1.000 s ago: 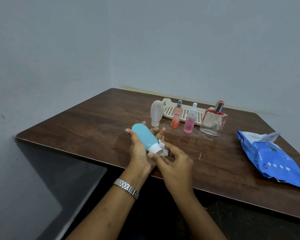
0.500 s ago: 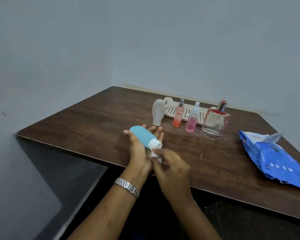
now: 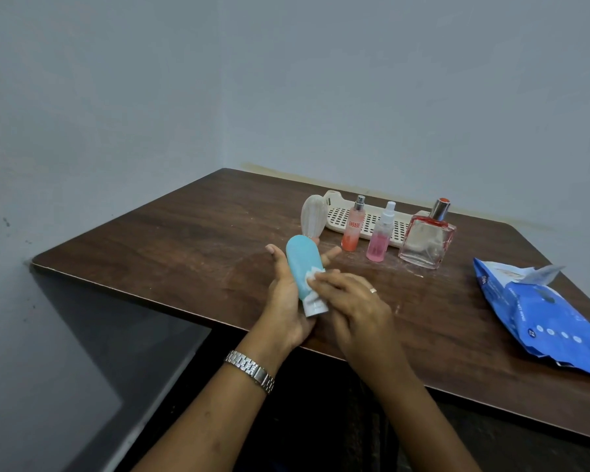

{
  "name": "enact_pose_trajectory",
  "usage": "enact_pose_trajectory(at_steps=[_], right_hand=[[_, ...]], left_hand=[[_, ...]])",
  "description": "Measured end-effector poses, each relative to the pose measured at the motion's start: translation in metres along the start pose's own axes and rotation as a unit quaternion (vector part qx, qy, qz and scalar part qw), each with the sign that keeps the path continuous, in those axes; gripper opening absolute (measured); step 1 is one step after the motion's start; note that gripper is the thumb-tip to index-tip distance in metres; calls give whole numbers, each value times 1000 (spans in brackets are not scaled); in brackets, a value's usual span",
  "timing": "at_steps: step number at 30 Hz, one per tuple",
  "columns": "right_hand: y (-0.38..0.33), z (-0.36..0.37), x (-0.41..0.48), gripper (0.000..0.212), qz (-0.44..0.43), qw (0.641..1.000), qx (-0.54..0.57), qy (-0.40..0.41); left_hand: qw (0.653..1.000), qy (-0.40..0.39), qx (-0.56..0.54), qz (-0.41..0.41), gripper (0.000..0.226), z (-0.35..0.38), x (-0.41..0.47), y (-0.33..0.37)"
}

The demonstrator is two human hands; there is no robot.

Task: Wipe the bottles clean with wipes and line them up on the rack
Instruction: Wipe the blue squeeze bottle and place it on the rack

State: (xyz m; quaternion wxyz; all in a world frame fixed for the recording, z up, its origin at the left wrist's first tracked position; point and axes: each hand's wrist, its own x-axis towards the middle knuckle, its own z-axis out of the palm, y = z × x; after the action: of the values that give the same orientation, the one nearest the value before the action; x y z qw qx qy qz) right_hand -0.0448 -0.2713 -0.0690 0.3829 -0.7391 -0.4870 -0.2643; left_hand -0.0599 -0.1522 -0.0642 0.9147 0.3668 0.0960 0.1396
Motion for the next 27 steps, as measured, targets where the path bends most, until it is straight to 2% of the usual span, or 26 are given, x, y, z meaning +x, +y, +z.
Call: enact_pose_trajectory(at_steps=[2,7,11,15,17,19,21,24,25,27], right_hand=[[0,0,7,35,-19,999,-35,15],[4,-5,39,33,10,999,-44,16],[6,-8,59,34,24,998,-52,-19],[-2,-6,54,33,18,995,-83,-52],[-9,-5,45,45,17,993,-77,-92],[-16,-3,38,48,12,992,-62,-111],[-20,-4,31,42,-3,992,-66,-108],[-20,-7,20,38,-16,992,-61,-105],[-19,-9,15,37,-19,993,-58,-101],[-16,-10,9,37,-25,994,-50,-94]], left_hand=[[1000,-5,18,-12,105,1,-3,0],[995,42,81,34,79,7,-2,-7],[991,70,109,32,78,12,-3,-10],[991,61,111,40,74,11,0,-14],[993,50,108,29,78,11,0,-13],[995,38,96,-1,83,8,-5,-7],[997,25,67,-18,102,7,-7,-4],[995,29,92,-34,133,11,-12,1],[995,26,91,-33,133,11,-13,1],[997,8,77,-28,118,11,-10,1]])
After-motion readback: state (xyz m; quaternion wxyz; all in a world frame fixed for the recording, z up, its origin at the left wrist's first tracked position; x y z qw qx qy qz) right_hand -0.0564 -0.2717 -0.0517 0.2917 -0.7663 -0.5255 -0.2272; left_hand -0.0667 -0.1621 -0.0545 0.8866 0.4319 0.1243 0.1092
